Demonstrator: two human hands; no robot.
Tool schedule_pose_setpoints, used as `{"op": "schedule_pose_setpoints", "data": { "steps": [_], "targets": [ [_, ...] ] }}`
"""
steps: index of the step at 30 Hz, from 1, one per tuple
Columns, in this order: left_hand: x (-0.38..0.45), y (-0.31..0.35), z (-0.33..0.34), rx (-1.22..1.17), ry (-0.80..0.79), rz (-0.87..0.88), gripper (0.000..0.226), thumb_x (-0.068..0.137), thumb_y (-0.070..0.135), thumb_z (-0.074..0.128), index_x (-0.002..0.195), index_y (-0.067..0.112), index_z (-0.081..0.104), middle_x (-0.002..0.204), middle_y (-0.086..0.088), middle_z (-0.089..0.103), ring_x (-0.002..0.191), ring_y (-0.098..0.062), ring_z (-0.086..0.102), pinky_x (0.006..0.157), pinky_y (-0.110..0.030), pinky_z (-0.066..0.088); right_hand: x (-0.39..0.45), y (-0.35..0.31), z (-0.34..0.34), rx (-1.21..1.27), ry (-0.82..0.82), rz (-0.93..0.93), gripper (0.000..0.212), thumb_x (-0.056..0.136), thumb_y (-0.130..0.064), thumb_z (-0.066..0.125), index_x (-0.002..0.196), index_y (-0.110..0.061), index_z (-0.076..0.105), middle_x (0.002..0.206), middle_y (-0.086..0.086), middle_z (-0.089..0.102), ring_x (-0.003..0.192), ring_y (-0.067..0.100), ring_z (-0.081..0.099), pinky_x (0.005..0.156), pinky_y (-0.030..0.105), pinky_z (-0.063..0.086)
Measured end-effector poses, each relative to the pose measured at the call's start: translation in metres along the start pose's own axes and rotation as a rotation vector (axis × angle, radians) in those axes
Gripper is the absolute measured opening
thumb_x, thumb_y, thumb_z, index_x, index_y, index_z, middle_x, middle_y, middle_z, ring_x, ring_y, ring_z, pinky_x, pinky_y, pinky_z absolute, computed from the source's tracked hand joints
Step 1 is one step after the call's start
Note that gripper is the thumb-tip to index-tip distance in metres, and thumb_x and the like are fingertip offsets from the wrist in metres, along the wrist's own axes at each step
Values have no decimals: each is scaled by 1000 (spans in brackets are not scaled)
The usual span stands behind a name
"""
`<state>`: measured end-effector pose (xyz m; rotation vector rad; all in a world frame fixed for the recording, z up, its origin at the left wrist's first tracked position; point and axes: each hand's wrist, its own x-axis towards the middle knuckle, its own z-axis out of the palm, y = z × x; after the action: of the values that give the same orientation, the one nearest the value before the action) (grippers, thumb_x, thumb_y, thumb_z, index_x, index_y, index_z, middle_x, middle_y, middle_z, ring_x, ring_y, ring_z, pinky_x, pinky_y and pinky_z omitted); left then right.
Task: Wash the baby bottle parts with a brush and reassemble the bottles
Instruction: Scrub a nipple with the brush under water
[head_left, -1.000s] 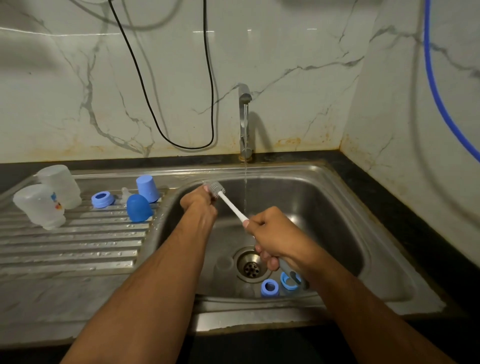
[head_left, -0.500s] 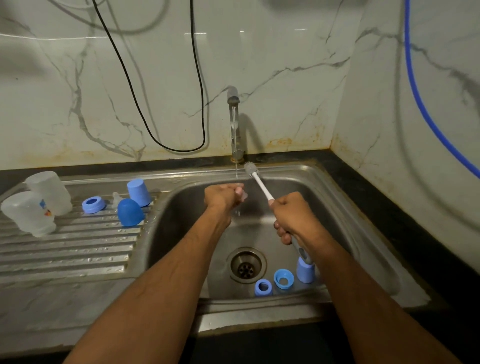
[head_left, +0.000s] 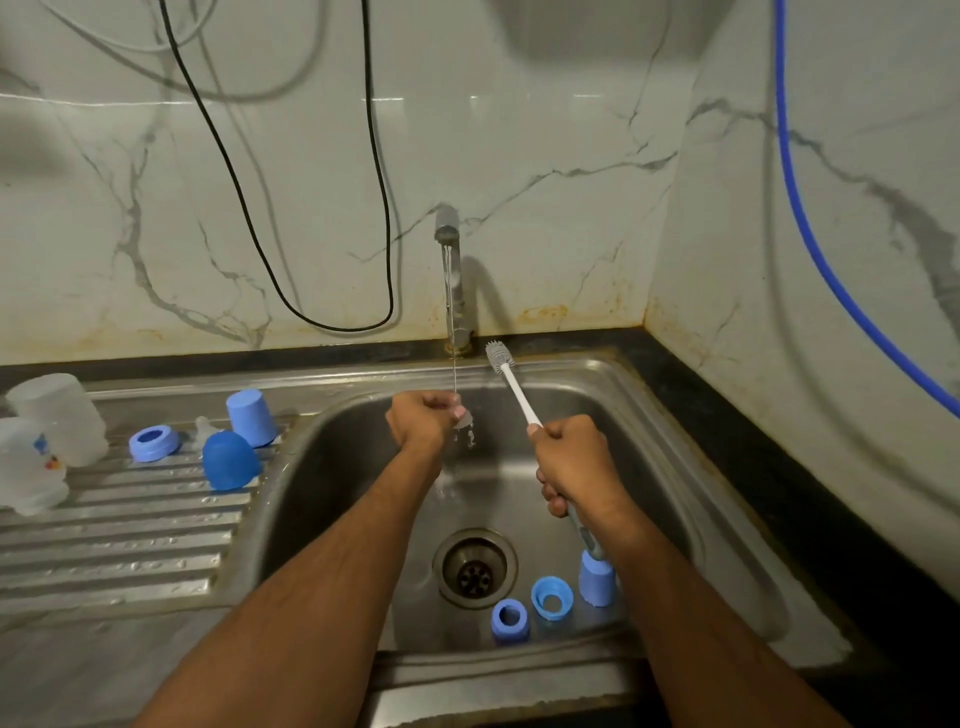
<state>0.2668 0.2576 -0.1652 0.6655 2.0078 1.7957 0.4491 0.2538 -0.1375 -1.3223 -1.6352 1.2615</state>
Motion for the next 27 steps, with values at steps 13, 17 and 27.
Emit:
{"op": "schedule_pose_setpoints", "data": {
  "steps": [13, 17, 27],
  "targets": [
    [9, -6, -10, -79, -70, -107, 15, 86, -2, 72, 96, 9, 75, 91, -5, 73, 78, -16, 71, 66, -27, 60, -1, -1, -1, -19, -24, 3, 22, 105, -30, 52, 96, -14, 64, 63, 4, 52, 43, 10, 42, 39, 22, 38],
    [6, -1, -12, -477, -282, -502, 23, 93, -9, 46, 97, -5, 68, 83, -19, 67, 66, -23, 62, 61, -31, 58, -2, -1, -2, -21, -27, 2, 21, 105, -29, 52, 97, -13, 64, 64, 5, 52, 43, 10, 42, 38, 22, 38],
    [5, 0, -8, -700, -350, -720, 21, 104, 2, 37, 105, 2, 58, 88, -10, 60, 73, -17, 57, 57, -27, 54, -2, -1, -2, -59, -31, -2, 22, 104, -29, 52, 96, -13, 65, 66, 6, 54, 44, 11, 44, 39, 22, 40]
  ]
}}
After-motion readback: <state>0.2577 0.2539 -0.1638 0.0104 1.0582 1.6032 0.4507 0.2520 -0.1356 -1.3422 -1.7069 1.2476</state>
